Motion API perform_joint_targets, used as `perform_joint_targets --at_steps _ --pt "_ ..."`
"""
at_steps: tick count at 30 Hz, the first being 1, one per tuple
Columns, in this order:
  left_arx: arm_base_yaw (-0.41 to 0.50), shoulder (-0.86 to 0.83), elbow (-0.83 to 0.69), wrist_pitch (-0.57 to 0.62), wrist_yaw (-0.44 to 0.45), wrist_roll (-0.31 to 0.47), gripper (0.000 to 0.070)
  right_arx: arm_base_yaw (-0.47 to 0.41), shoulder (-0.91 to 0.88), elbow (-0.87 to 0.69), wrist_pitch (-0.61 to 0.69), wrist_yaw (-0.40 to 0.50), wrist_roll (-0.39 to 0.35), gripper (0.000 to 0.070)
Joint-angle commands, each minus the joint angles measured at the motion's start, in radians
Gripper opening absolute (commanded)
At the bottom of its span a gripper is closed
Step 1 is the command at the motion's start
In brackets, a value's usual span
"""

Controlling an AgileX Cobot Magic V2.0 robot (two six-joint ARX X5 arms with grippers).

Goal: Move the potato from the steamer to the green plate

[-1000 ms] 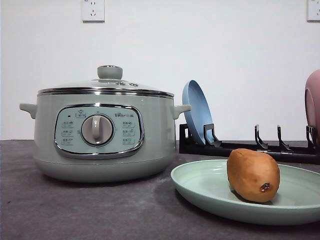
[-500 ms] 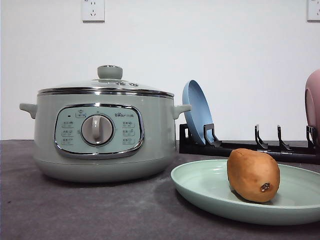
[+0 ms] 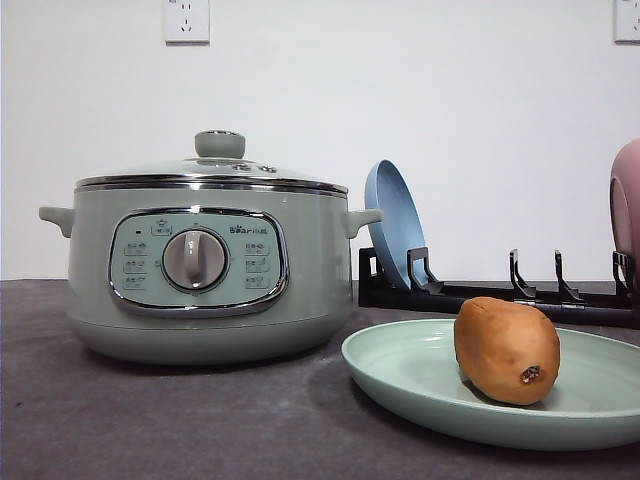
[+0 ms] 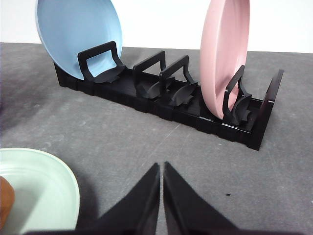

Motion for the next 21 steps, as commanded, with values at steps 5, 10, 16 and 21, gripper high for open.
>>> perform_joint_targets --at_steps 5,10,16,21 --pt "0.002 -0.002 -0.021 -0.007 -0.001 -0.003 0.0003 0.002 -0.003 -0.004 0.011 -0.001 0.003 0.0" --pt "0.002 -0.002 -0.021 -0.007 -0.001 -0.003 0.0003 0.002 -0.003 -0.004 0.011 -0.001 0.003 0.0" --pt "0.002 -0.002 -0.021 -0.007 -0.001 -0.003 0.0003 0.002 -0.003 -0.004 0.011 -0.001 0.003 0.0" --pt "0.002 -0.002 -0.021 -0.007 -0.001 -0.003 0.0003 0.002 -0.003 -0.004 0.011 -0.001 0.003 0.0"
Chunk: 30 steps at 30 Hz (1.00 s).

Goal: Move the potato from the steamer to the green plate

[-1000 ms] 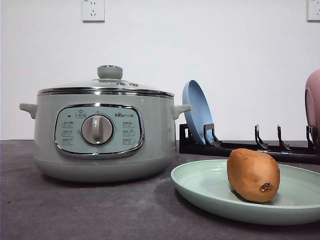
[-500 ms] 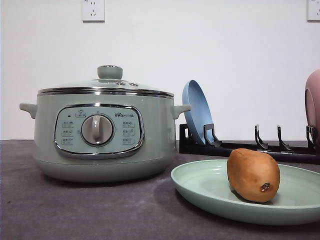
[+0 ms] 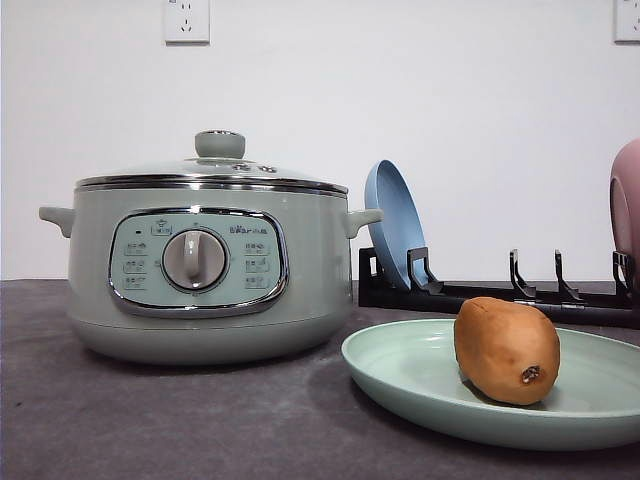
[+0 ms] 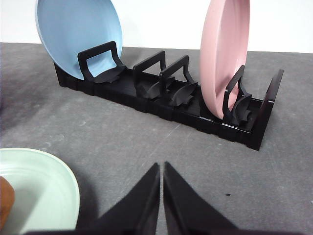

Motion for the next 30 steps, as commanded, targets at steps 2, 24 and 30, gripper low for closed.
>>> perform_joint_targets --at_steps 2,24,30 --pt "0.002 -0.002 -0.021 -0.007 -0.001 -0.003 0.0003 0.002 -0.003 -0.004 0.011 -0.001 0.003 0.0" --pt "0.002 -0.002 -0.021 -0.007 -0.001 -0.003 0.0003 0.002 -0.003 -0.004 0.011 -0.001 0.003 0.0" --pt "0.002 -0.002 -0.021 -0.007 -0.001 -0.003 0.0003 0.002 -0.003 -0.004 0.011 -0.001 0.003 0.0"
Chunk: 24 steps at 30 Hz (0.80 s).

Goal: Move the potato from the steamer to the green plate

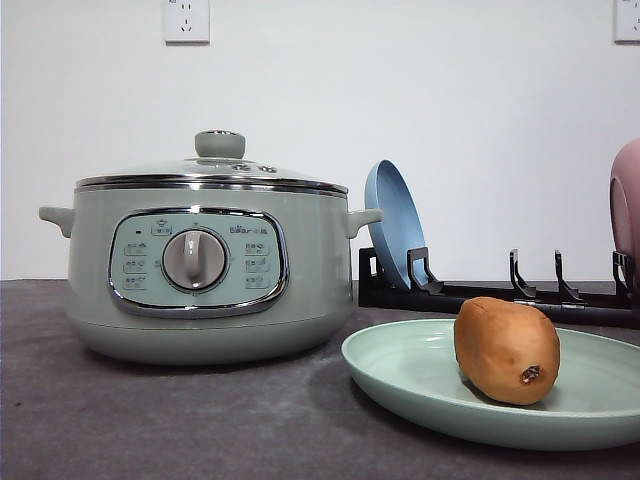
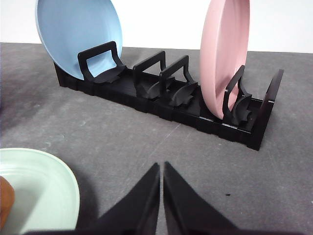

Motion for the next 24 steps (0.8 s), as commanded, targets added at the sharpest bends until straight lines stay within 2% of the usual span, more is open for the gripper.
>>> perform_joint_targets --at_steps 1,24 --pt "0.002 -0.002 -0.02 -0.007 -0.001 -0.003 0.0003 0.002 -0.003 -0.004 0.011 -0.001 0.003 0.0" --pt "0.002 -0.002 -0.02 -0.007 -0.001 -0.003 0.0003 0.002 -0.003 -0.004 0.011 -0.001 0.003 0.0"
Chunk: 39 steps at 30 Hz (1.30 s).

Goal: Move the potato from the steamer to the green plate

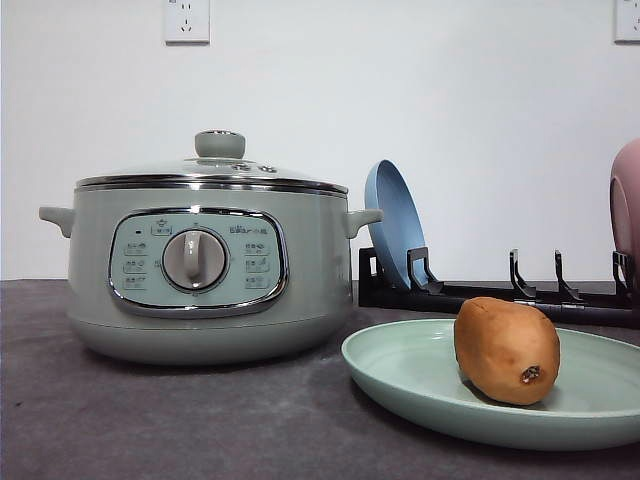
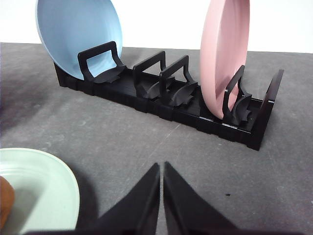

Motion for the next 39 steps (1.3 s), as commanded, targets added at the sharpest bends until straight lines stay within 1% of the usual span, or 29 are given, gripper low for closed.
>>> perform_joint_targets --at_steps 1,39 --pt "0.002 -0.002 -0.021 -0.007 -0.001 -0.003 0.0003 0.002 -0.003 -0.004 0.01 -0.001 0.003 0.0" --pt "0.002 -0.002 -0.021 -0.007 -0.001 -0.003 0.0003 0.002 -0.003 -0.004 0.01 -0.001 0.003 0.0"
